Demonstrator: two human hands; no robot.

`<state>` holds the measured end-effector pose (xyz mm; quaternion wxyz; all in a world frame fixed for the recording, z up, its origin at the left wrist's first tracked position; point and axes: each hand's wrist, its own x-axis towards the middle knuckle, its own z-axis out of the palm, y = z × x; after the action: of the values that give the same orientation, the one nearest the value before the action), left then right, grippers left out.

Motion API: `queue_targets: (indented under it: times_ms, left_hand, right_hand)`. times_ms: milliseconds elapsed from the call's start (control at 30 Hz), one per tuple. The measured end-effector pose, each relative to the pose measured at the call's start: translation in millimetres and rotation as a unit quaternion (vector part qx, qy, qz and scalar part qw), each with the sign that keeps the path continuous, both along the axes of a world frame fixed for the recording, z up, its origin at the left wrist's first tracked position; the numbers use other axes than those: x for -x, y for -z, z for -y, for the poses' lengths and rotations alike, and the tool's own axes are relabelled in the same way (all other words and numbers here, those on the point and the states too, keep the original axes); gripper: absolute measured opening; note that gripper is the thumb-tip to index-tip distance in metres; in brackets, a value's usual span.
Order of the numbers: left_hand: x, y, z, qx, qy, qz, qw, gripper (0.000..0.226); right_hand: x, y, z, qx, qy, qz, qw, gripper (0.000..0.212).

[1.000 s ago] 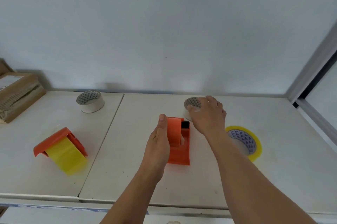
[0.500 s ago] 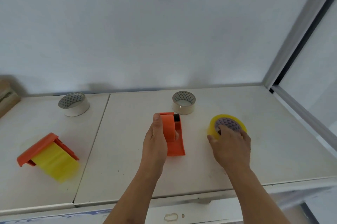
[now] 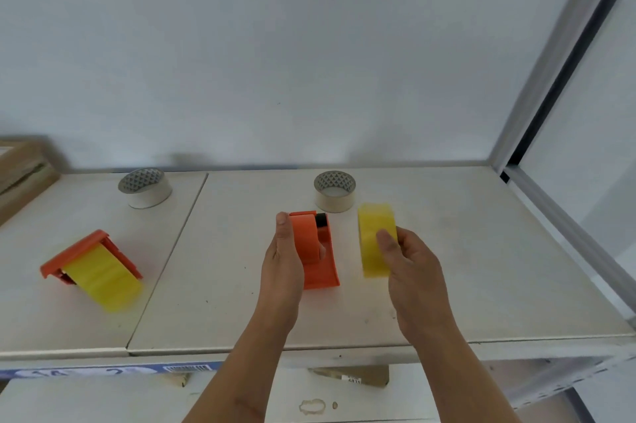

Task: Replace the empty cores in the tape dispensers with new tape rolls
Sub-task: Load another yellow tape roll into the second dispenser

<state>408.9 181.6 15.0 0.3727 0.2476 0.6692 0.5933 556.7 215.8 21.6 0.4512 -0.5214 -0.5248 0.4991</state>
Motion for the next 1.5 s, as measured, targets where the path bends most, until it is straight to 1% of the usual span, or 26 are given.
queue_targets:
  times_ms: [100,133,200,233,300,367,433,467,500,567,600,633,767,933,1000,1067,1100,1133,1200,1267,1333,1367,1433,1467,1500]
  left_hand:
    - [-9.0,-4.0,1.8,0.002,-0.009,0.018,1.000,0.083]
    - [-12.0,-4.2,2.4,-0.001,-0.007,0.022,1.000,0.080]
    - [-17.1,-5.9,5.1,-0.002,-0.007,0.029,1.000,0.067]
    - [-18.9,-6.6,6.9,0.000,-0.005,0.033,0.999,0.063]
    - [-21.0,-7.5,9.4,0.001,0.006,0.039,0.999,0.072]
    - [-21.2,-9.0,11.5,0.005,0.009,0.046,0.999,0.081]
    - [-20.0,-9.8,12.3,0.004,0.013,0.049,0.999,0.077]
    - [-19.7,-10.6,12.6,0.003,0.020,0.051,0.999,0.074]
    - [-19.6,-10.7,13.2,0.001,0.027,0.050,0.998,0.071]
    - [-20.7,-9.4,14.0,-0.004,0.047,0.051,0.998,0.060]
    - [-21.5,-8.0,14.3,-0.004,0.059,0.053,0.997,0.057]
    - [-21.7,-6.4,14.8,-0.006,0.068,0.057,0.996,0.057]
    - [-16.8,-3.2,18.0,-0.017,0.090,0.069,0.993,0.070]
    - [-12.5,-1.6,22.5,-0.024,0.116,0.061,0.991,0.067]
    - [-13.1,-3.6,24.1,-0.022,0.128,0.047,0.990,0.073]
    - [-14.1,-4.0,25.4,-0.016,0.128,0.035,0.991,0.081]
    - [-15.3,-3.7,26.5,-0.008,0.126,0.032,0.992,0.086]
    - [-16.7,-3.5,27.8,-0.002,0.125,0.031,0.992,0.092]
    - [-17.5,0.0,29.6,0.010,0.127,0.027,0.991,0.098]
    - [-17.1,2.2,30.6,0.015,0.133,0.007,0.991,0.087]
    - [-17.4,-0.5,32.5,0.006,0.144,-0.024,0.989,0.070]
    - [-16.7,-2.2,33.3,-0.001,0.153,-0.040,0.987,0.072]
    - [-13.6,2.3,31.1,-0.011,0.166,-0.070,0.984,0.098]
    - [-12.3,5.3,29.4,-0.011,0.171,-0.079,0.982,0.106]
    - [-10.7,8.3,27.3,-0.012,0.174,-0.086,0.981,0.108]
  right_hand:
    - [5.2,3.8,10.0,-0.012,-0.025,-0.031,0.999,0.017]
    - [8.0,5.2,13.0,-0.016,-0.033,-0.031,0.999,0.019]
    - [14.4,7.5,19.0,-0.020,-0.052,-0.029,0.998,0.022]
    - [17.9,9.0,21.9,-0.022,-0.063,-0.020,0.998,0.019]
    - [24.6,10.0,26.6,-0.028,-0.074,0.009,0.997,0.008]
    - [29.4,10.8,28.4,-0.036,-0.067,0.010,0.997,0.006]
    - [32.7,11.7,28.0,-0.023,-0.057,-0.004,0.998,0.008]
    - [33.7,10.4,27.9,-0.019,-0.057,0.003,0.998,0.009]
    - [35.0,9.1,28.4,-0.020,-0.060,0.020,0.998,0.015]
    - [38.4,8.7,29.5,-0.030,-0.068,0.053,0.996,0.039]
    - [40.8,9.0,30.1,-0.037,-0.072,0.066,0.994,0.047]
    - [43.4,10.0,31.5,-0.046,-0.078,0.077,0.993,0.051]
    - [49.7,13.3,36.6,-0.055,-0.107,0.111,0.987,0.051]
    - [46.1,14.8,35.5,-0.052,-0.116,0.134,0.983,0.051]
    - [40.7,12.6,32.8,-0.056,-0.109,0.130,0.984,0.046]
    - [34.0,10.1,27.3,-0.055,-0.084,0.100,0.990,0.032]
    - [30.1,8.1,23.1,-0.054,-0.072,0.090,0.992,0.033]
    - [26.0,5.2,18.1,-0.060,-0.073,0.095,0.991,0.041]
    - [19.7,-3.3,7.4,-0.075,-0.120,0.131,0.981,0.054]
    - [17.3,-11.0,-2.4,-0.095,-0.197,0.157,0.963,0.051]
    - [18.2,-14.0,-10.0,-0.113,-0.247,0.165,0.948,0.041]
    - [19.7,-13.7,-13.3,-0.119,-0.251,0.160,0.947,0.035]
    - [23.2,-11.1,-18.6,-0.125,-0.231,0.142,0.954,0.022]
    - [24.8,-9.9,-20.8,-0.121,-0.219,0.130,0.960,0.015]
    - [26.5,-9.0,-22.6,-0.113,-0.212,0.120,0.963,0.012]
